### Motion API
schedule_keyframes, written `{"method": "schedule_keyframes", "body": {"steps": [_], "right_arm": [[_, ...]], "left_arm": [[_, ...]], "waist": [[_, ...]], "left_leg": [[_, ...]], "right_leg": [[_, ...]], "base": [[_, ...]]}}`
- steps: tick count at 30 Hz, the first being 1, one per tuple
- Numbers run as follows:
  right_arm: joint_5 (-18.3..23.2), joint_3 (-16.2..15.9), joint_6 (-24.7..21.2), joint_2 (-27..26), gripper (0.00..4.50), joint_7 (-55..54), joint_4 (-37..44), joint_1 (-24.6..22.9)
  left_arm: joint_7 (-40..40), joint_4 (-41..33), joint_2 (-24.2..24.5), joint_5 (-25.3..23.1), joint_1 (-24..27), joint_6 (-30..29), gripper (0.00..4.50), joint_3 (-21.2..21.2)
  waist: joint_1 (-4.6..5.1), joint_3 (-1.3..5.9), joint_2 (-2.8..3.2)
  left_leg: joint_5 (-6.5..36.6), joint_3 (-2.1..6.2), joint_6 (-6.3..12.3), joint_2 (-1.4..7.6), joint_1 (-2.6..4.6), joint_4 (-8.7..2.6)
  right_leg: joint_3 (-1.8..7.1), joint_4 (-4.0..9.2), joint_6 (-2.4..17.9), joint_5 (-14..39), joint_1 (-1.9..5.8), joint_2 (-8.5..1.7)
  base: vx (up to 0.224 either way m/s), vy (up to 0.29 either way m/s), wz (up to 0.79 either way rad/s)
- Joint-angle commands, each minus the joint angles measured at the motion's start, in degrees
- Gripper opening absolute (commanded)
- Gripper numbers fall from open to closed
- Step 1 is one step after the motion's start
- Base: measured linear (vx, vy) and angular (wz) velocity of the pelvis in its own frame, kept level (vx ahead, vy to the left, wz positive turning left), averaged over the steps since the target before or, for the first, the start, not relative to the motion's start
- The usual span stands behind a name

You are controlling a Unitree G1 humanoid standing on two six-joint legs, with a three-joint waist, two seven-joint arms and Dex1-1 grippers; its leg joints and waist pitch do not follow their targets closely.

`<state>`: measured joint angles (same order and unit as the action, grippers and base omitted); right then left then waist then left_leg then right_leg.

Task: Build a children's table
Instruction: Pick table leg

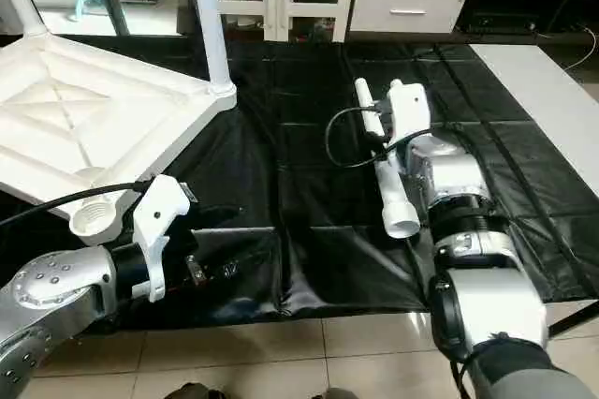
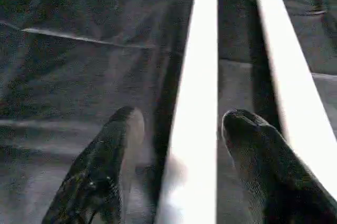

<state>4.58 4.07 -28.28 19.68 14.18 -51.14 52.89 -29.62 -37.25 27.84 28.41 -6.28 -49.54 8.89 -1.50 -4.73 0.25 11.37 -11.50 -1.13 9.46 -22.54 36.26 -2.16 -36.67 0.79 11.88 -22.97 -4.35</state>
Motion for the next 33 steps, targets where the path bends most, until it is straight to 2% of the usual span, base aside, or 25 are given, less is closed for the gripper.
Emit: {"method": "schedule_keyframes", "body": {"steps": [1, 2, 4, 6, 9, 11, 15, 21, 22, 25, 28, 33], "right_arm": [[-0.39, 0.95, 1.12, 0.80, 3.04, -0.57, -1.96, 2.06], [-0.18, 1.42, 0.83, 0.75, 3.04, -0.80, -2.93, 2.39], [-0.95, 1.19, -2.20, 0.80, 3.39, -2.52, -5.37, 3.09], [-1.48, 0.75, -4.93, 0.85, 3.39, -3.06, -7.01, 3.47], [0.90, 1.91, -10.88, 0.31, 3.39, 0.35, -8.97, 3.36], [1.62, 1.89, -13.75, 0.06, 3.39, 1.67, -9.53, 2.98], [1.30, 1.84, -13.98, -0.02, 3.39, 0.93, -11.34, 2.98], [1.97, 3.19, -16.18, 0.14, 2.79, 1.30, -13.09, 3.27], [1.96, 3.20, -16.29, 0.28, 2.68, 1.40, -13.12, 3.31], [1.86, 3.22, -16.25, 0.57, 2.58, 1.62, -13.24, 3.37], [1.79, 3.27, -16.22, 0.69, 2.21, 1.80, -13.25, 3.31], [1.94, 3.24, -16.12, 0.87, 1.89, 1.97, -13.34, 2.95]], "left_arm": [[-0.29, -1.02, 0.50, -0.40, 0.45, 0.42, 4.50, -0.13], [-0.32, -1.00, 0.60, -0.39, 0.50, 0.47, 4.50, -0.13], [-0.44, -0.84, 1.11, -0.34, 0.46, 0.69, 4.50, 0.16], [-0.55, -0.77, 1.41, -0.27, 0.37, 0.83, 4.50, 0.35], [-0.78, -0.75, 1.41, -0.16, -0.02, 0.74, 4.50, 0.42], [-0.89, -0.86, 1.36, -0.13, -0.08, 0.65, 4.50, 0.42], [-0.86, -0.87, 1.34, -0.14, -0.10, 0.69, 4.50, 0.44], [-0.69, -1.30, 1.61, 0.40, 0.07, 0.71, 4.50, 0.24], [-0.72, -1.25, 1.61, 0.39, 0.05, 0.73, 4.50, 0.27], [-0.69, -1.06, 1.46, 0.35, -0.05, 0.81, 4.50, 0.33], [-0.59, -0.95, 1.34, 0.27, -0.12, 0.87, 4.50, 0.45], [-0.30, -0.68, 1.14, 0.06, -0.29, 0.95, 4.50, 0.66]], "waist": [[0.46, 4.01, -0.26], [0.49, 3.92, -0.07], [0.52, 3.87, -0.04], [0.63, 3.89, -0.03], [0.66, 3.90, 0.11], [0.63, 3.92, 0.18], [0.71, 3.90, 0.21], [0.89, 3.87, 0.25], [0.91, 3.90, 0.11], [0.89, 3.90, 0.18], [0.92, 3.94, 0.17], [1.02, 4.08, 0.25]], "left_leg": [[8.08, 1.24, -1.93, 2.95, 1.53, -4.38], [8.45, 1.25, -2.00, 2.95, 1.51, -4.42], [9.62, 1.28, -2.33, 2.97, 1.61, -4.48], [9.48, 1.32, -2.58, 2.88, 1.59, -4.48], [10.69, 1.34, -2.75, 2.90, 1.65, -4.50], [9.80, 1.40, -2.63, 3.01, 1.51, -4.54], [9.52, 1.36, -2.70, 3.08, 1.53, -4.50], [10.63, 1.34, -3.08, 3.10, 1.69, -4.54], [10.84, 1.37, -3.18, 3.13, 1.68, -4.59], [11.02, 1.38, -3.43, 3.12, 1.66, -4.56], [10.81, 1.38, -3.37, 3.09, 1.59, -4.54], [10.10, 1.35, -3.02, 3.10, 1.59, -4.44]], "right_leg": [[2.33, 3.96, 12.07, 5.94, 2.03, -2.91], [2.33, 4.02, 12.13, 6.16, 1.96, -2.83], [2.29, 4.09, 12.05, 7.19, 1.89, -2.80], [2.24, 4.03, 12.23, 7.16, 1.89, -2.67], [2.27, 4.03, 12.32, 7.10, 1.94, -2.64], [2.26, 3.91, 12.78, 5.74, 2.03, -2.79], [2.27, 3.92, 13.47, 5.84, 2.01, -2.98], [2.22, 3.98, 13.65, 6.84, 1.93, -2.92], [2.20, 3.99, 13.53, 7.20, 1.97, -2.92], [2.24, 4.04, 13.31, 7.74, 1.96, -3.02], [2.24, 4.01, 13.31, 7.47, 1.98, -2.99], [2.21, 3.90, 13.73, 6.36, 2.03, -2.96]], "base": [[0.000, 0.000, 0.00], [0.000, 0.000, 0.00], [0.000, 0.000, 0.00], [0.000, 0.000, 0.00], [0.000, 0.000, 0.00], [0.000, 0.000, 0.00], [0.000, 0.000, 0.00], [0.000, 0.000, 0.00], [0.000, 0.000, 0.00], [0.000, 0.000, 0.00], [0.000, 0.000, 0.00], [0.000, 0.000, 0.00]]}}
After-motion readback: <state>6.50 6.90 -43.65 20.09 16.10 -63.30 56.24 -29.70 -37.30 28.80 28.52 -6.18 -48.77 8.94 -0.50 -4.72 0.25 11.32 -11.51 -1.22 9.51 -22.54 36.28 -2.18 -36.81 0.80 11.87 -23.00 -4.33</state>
